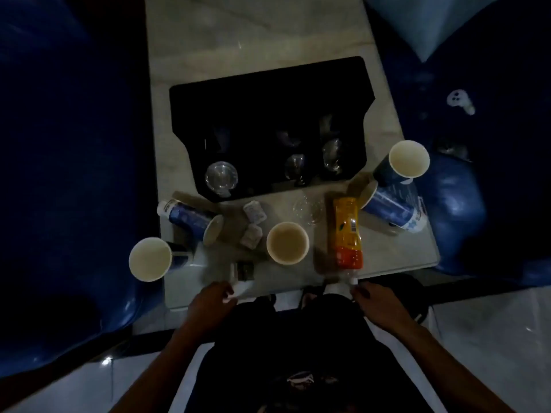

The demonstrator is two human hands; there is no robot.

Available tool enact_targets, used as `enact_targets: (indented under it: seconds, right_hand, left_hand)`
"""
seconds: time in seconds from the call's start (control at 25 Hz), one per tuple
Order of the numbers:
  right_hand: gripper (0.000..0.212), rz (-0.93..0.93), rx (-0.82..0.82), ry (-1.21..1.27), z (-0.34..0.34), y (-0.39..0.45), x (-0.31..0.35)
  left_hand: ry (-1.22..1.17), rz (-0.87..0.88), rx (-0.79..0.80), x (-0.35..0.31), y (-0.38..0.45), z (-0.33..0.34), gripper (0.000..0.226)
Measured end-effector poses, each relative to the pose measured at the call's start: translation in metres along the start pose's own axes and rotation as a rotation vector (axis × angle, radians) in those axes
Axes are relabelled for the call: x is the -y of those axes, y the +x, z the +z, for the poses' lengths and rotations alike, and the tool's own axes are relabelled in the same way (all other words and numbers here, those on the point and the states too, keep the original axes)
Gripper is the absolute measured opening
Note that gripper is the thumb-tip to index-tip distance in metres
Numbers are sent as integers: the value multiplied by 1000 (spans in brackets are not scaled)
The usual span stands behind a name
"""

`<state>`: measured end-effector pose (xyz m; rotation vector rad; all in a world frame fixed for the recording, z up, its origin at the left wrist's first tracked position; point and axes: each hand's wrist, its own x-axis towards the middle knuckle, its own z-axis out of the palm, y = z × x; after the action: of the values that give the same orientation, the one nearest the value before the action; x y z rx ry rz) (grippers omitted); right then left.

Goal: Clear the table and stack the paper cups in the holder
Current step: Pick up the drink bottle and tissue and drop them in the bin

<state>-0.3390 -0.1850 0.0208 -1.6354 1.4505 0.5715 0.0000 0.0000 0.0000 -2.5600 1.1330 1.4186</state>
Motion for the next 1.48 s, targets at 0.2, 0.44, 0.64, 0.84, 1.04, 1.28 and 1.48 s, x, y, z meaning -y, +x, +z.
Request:
enact_targets:
  seconds: [0.2, 0.44, 0.64, 0.84, 1.04, 1.28, 1.48]
  right_hand:
    - [24, 35, 13, -7, 13, -3, 27]
    - [32, 31, -57, 7, 24, -17, 34]
    - [31, -102, -9, -263, 2, -2, 32]
    - [30, -402, -98, -562, -48, 43, 51]
    - [61, -288, -274, -485, -66, 81, 69]
    - [73, -223, -248, -358, -45, 90, 67]
    - [95, -237, -266, -248, -37, 79, 54]
  left_hand:
    - [171, 179, -133, -28, 46, -19, 37]
    - [174, 239, -71, -36, 67, -8, 62]
    - [55, -1, 49, -39, 70, -5, 39]
    - [-20, -142, 53, -33, 41, -4, 32]
    - [-20, -153, 22, -34, 34, -22, 16]
    - [-88, 82, -162, -76, 55, -49, 19]
    - [55, 20, -134, -99, 90, -48, 33]
